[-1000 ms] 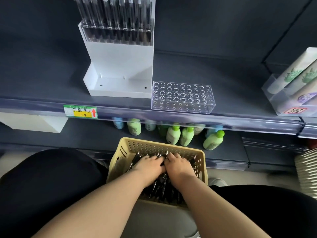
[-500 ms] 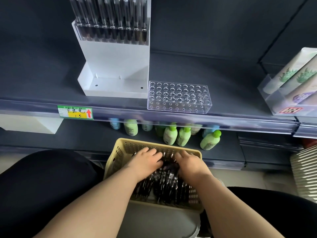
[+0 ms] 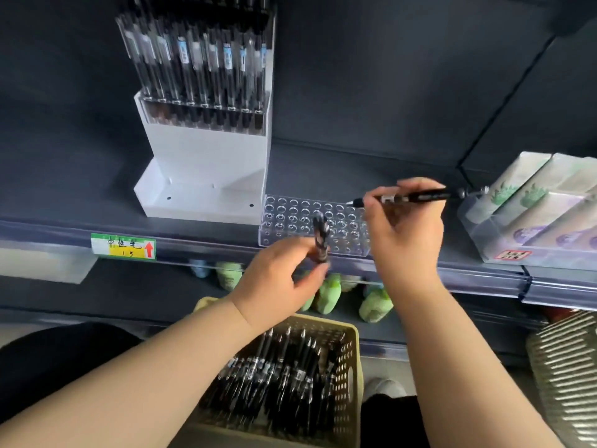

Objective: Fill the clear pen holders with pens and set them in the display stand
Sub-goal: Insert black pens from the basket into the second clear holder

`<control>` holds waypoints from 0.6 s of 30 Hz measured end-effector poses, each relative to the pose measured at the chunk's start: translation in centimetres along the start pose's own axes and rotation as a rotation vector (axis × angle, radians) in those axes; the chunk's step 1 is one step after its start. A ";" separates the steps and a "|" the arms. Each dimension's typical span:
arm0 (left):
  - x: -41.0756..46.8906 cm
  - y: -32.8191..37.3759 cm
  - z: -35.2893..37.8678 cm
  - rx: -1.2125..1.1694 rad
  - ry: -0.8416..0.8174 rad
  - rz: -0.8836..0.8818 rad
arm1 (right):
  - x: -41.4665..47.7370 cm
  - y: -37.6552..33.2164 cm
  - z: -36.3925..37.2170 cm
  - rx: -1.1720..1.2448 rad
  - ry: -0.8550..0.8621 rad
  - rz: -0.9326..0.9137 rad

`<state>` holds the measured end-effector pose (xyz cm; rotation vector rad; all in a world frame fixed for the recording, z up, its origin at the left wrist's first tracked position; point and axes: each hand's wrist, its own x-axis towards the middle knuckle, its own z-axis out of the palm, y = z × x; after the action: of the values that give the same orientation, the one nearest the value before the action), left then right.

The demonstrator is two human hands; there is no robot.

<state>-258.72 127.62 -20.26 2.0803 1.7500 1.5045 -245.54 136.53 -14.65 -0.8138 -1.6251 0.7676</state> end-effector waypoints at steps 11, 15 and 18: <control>11.5 0.0 0.6 -0.001 -0.017 -0.290 | 9.2 3.8 0.0 -0.531 -0.255 0.217; 11.6 -0.2 1.4 -0.037 -0.038 -0.287 | 8.9 4.4 0.1 -0.583 -0.313 0.171; 11.6 -0.6 2.2 -0.077 -0.050 -0.304 | 8.5 5.2 0.1 -0.624 -0.364 0.176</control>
<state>-258.91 137.93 -14.42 1.7065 1.8541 1.3956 -246.34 146.47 -14.36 -1.3278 -2.1888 0.5467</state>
